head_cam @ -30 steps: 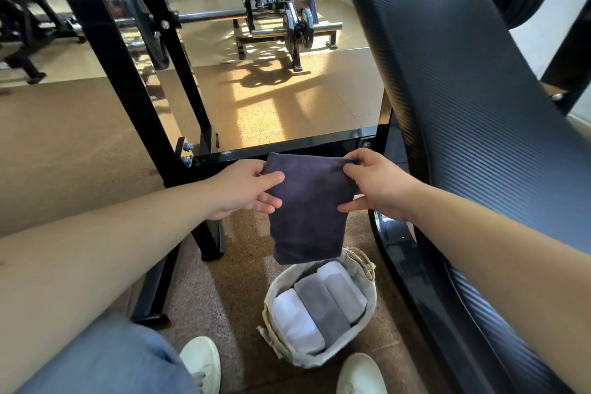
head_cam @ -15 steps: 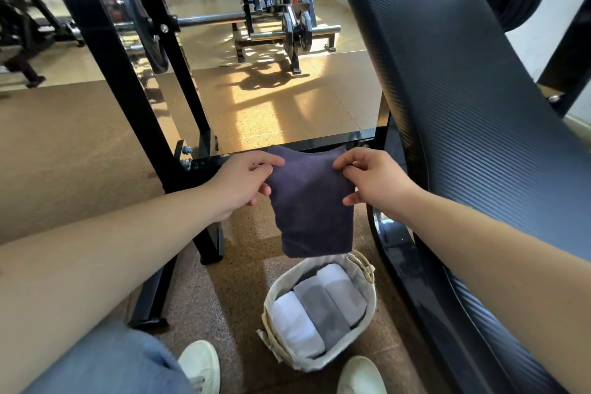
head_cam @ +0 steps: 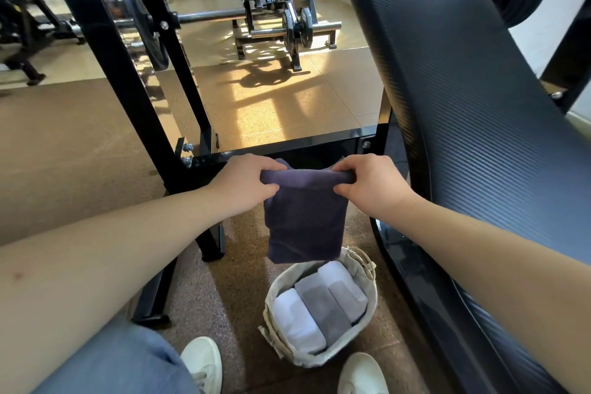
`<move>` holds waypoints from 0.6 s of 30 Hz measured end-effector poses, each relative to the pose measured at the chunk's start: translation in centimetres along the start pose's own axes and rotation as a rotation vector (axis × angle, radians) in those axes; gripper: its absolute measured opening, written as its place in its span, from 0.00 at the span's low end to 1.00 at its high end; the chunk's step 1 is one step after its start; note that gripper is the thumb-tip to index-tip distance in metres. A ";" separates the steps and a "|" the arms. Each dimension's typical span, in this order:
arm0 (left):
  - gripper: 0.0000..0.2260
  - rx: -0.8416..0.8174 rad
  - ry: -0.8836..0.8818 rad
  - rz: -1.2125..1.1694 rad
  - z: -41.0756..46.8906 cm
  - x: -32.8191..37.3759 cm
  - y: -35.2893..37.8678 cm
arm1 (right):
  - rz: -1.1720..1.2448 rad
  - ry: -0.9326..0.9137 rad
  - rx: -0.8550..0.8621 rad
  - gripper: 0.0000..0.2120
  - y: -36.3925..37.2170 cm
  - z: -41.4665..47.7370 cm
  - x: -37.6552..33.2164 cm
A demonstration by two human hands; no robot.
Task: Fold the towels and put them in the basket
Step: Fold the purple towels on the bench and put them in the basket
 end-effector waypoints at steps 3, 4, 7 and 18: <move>0.17 0.007 -0.008 0.023 0.2 0.4 -0.2 | -0.050 -0.007 0.012 0.10 0.2 0.1 -0.1; 0.15 0.016 -0.012 0.036 0.2 0.5 -0.2 | -0.053 -0.011 0.013 0.09 0.2 0.2 -0.1; 0.09 0.039 -0.027 0.056 0.2 0.5 -0.3 | -0.036 -0.016 0.011 0.07 0.4 0.3 0.1; 0.05 0.137 -0.198 -0.445 -0.1 -1.3 -0.8 | 0.403 0.121 -0.041 0.05 0.2 0.9 0.6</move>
Point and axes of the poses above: each hand's wrist, its own z-axis towards the middle knuckle, its own y-axis out of the palm, x = y × z, the point moved 2 cm from there along z, towards the middle knuckle, and after that the axes turned 4 degrees about -z, right-handed, at the moved point
